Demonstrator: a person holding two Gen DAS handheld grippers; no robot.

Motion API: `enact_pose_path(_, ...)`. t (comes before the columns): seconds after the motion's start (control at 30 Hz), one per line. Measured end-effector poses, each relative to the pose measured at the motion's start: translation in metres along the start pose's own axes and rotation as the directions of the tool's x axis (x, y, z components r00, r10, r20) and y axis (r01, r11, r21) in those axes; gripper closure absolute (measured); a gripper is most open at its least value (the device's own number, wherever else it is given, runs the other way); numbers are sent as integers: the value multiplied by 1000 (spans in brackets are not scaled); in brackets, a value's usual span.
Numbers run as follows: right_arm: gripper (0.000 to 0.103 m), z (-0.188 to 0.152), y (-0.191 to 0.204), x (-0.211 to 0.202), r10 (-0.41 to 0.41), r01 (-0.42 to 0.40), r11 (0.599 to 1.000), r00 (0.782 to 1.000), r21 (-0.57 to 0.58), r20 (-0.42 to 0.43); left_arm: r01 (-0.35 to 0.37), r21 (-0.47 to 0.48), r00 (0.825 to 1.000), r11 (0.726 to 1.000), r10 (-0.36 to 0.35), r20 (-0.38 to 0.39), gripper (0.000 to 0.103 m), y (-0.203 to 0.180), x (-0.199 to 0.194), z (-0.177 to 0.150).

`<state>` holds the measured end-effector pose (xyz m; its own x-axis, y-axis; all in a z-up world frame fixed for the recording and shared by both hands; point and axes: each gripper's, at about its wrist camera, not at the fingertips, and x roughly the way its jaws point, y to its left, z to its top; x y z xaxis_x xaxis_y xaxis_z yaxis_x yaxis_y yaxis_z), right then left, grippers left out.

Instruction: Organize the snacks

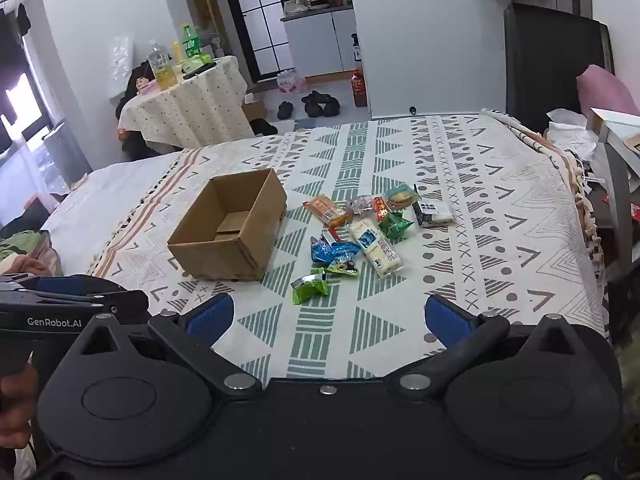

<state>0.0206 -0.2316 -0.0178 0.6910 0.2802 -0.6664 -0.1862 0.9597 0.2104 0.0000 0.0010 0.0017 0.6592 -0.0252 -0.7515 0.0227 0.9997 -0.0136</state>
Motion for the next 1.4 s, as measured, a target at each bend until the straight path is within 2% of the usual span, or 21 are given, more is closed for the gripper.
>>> enact_pose_path(0.27,0,-2,-1,3,7,-7,1000,1000,25,8,1,-8,1000,1000,-1,-2,0,3,1,-1)
enact_pose_path(0.77,0,3,7,-2,20,-20,1000,1000,-1,14,-1,-19,1000,1000,1,1,0,7,-7,1)
enact_pose_path(1.17,0,9,7,-16,43,-43,999,998,0,52,0,-11,1000,1000,0,2,0,0,-13,1)
enact_pose_path(1.4,0,8,8,-15,41,-41,999,998,-11,38,2,-19,1000,1000,-2,9,0,1,-16,3)
